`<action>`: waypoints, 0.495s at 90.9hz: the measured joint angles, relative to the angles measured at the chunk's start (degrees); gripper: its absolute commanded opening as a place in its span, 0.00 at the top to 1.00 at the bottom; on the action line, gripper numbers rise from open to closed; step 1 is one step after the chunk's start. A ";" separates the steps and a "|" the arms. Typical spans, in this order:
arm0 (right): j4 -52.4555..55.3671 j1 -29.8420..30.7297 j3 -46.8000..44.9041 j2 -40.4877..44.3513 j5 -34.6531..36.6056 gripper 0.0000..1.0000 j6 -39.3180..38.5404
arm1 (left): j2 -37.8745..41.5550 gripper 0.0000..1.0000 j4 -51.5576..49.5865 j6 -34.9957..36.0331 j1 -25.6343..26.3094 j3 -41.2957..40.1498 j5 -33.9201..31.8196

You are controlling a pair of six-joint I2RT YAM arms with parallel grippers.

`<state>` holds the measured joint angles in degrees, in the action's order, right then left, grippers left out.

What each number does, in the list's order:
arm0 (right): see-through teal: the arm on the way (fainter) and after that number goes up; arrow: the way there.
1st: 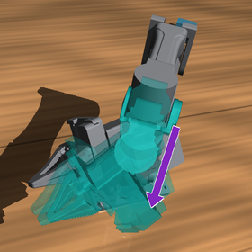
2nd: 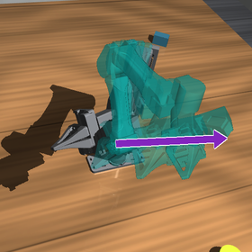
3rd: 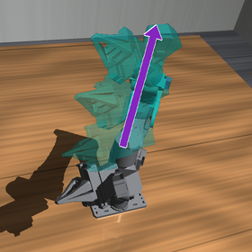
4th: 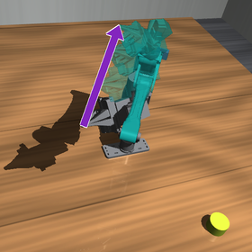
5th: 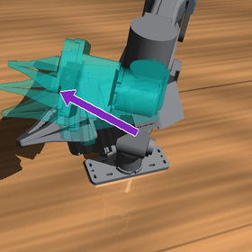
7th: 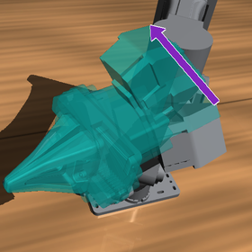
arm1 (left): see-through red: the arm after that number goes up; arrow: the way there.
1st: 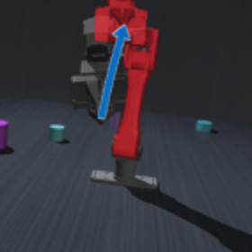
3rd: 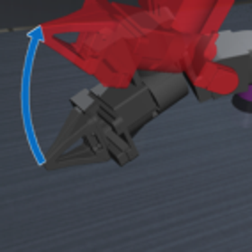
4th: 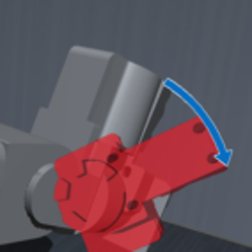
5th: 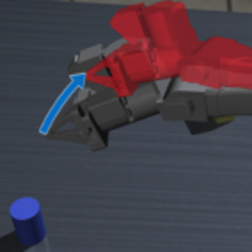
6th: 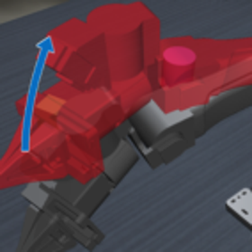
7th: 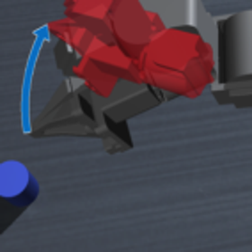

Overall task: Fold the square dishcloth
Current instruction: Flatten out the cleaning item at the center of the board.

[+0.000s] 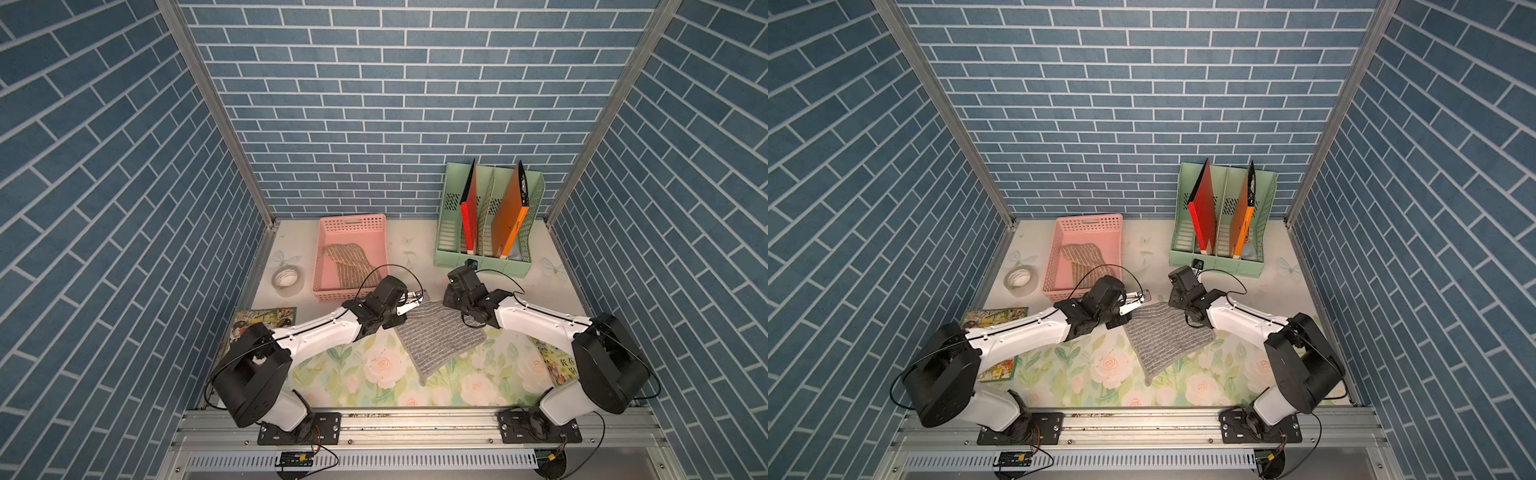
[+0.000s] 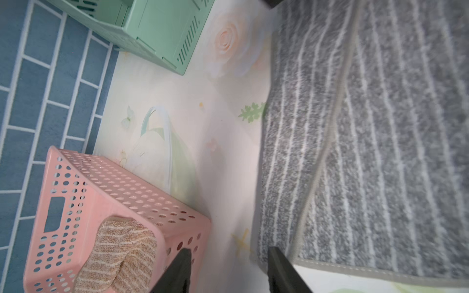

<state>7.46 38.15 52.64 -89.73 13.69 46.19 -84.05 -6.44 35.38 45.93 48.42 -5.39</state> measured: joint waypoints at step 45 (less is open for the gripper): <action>-1.07 -4.00 -3.72 3.23 -5.88 0.31 -4.70 | -4.96 0.53 2.56 -4.96 9.22 -6.23 9.18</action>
<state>6.39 34.15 48.93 -86.50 7.81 41.50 -89.01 -3.88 30.41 55.16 42.19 3.79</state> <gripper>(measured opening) 0.673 0.465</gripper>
